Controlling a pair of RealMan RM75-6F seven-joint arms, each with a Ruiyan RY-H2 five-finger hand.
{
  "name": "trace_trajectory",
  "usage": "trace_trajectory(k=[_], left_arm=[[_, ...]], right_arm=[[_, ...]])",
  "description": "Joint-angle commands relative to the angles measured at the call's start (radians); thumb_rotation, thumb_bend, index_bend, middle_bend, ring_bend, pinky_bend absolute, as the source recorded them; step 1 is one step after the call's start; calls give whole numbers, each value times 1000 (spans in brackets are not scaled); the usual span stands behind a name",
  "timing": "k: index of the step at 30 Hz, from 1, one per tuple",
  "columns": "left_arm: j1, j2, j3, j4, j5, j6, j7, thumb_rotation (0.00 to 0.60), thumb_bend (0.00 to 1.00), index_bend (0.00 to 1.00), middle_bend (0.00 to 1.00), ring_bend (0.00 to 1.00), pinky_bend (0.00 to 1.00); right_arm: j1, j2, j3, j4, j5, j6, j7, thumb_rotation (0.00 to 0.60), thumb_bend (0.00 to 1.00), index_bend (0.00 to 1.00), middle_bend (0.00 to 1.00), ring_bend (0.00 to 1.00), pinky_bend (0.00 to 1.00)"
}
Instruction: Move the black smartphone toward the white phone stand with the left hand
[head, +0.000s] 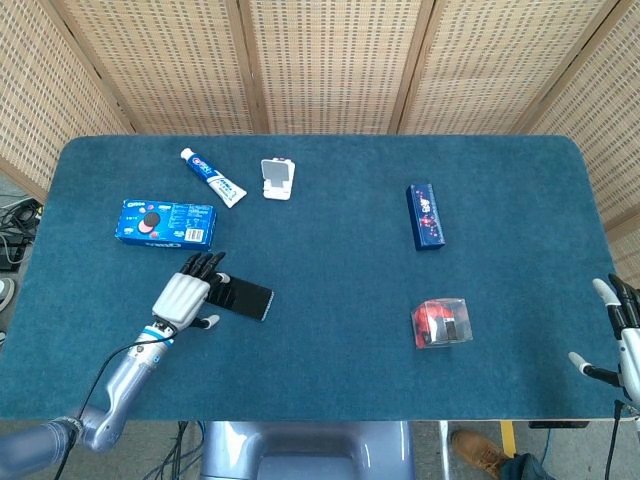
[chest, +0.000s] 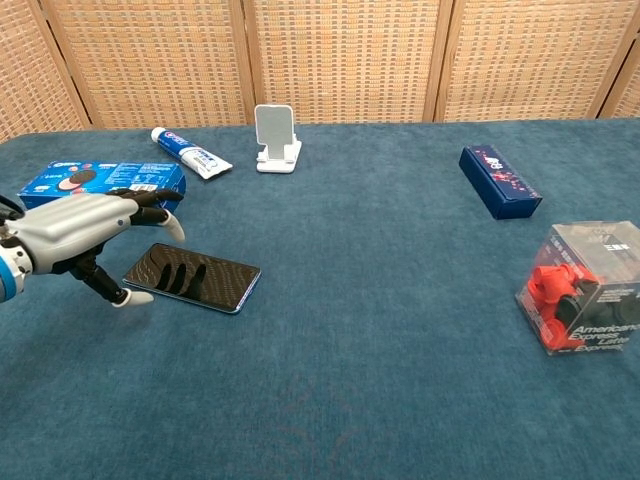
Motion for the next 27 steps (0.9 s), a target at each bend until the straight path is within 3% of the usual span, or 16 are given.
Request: trace_trajectory(k=[1,27], left_arm=[[-5,-9,4,10,-8,-3,8,600,237,287,0,0,0],[-41,-117,12,151,-34,-12,-9,600,299,253,0,0,0]], right_arm=[[0,1,0,0,1,0,1,600,0,30,0,0,0],[4,-1,0,4,9,-14,6,600,0,30,0,0,0]])
